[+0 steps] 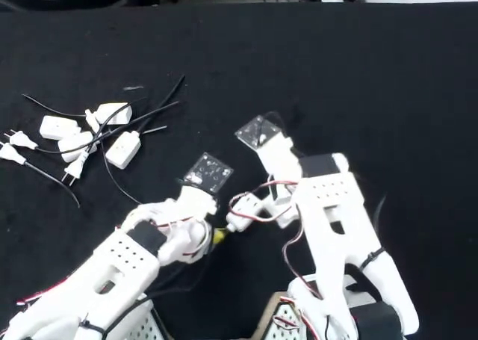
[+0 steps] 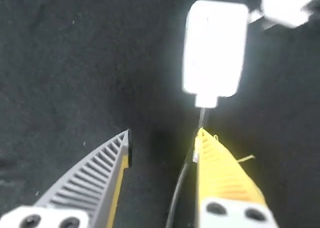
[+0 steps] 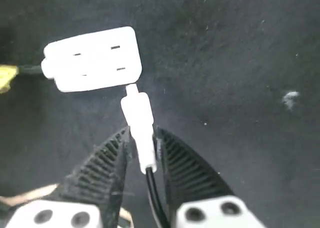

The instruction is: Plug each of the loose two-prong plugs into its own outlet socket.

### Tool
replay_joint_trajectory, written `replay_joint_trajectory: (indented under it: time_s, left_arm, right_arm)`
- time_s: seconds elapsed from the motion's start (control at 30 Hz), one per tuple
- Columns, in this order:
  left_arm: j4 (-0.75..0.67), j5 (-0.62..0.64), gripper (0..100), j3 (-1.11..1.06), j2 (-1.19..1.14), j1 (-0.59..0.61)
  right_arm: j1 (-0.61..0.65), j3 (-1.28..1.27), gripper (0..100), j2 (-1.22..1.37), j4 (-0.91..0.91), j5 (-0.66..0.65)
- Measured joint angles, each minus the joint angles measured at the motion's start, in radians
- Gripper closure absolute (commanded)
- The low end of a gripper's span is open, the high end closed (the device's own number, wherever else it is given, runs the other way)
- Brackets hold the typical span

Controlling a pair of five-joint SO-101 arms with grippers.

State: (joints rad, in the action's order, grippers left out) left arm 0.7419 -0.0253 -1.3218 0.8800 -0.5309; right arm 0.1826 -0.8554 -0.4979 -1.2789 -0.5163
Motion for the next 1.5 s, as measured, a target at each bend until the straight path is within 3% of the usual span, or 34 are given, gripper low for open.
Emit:
replay_joint_trajectory:
  time_s: [0.3,0.57,0.7,0.9,1.1,1.5]
  left_arm:
    - [0.072,0.002,79,0.029,0.002,0.061]
    - [0.064,-0.034,79,0.018,0.002,0.063]
    - [0.012,-0.035,79,-0.034,0.002,0.063]
    - [0.005,-0.035,79,-0.035,0.002,0.064]
    - [0.008,-0.037,79,-0.035,0.002,0.121]
    - [0.008,-0.037,79,-0.035,0.002,0.149]
  right_arm:
    - [0.002,0.242,98.8,0.0,-0.169,-0.063]
    - [0.146,0.258,98.8,0.003,-0.195,-0.064]
    - [0.212,0.377,98.8,0.133,-0.308,-0.063]
    - [0.21,0.635,98.8,0.419,-0.431,0.034]
    - [0.209,0.761,98.8,0.598,-0.446,0.101]
    - [0.209,0.775,98.8,0.646,-0.448,0.041]
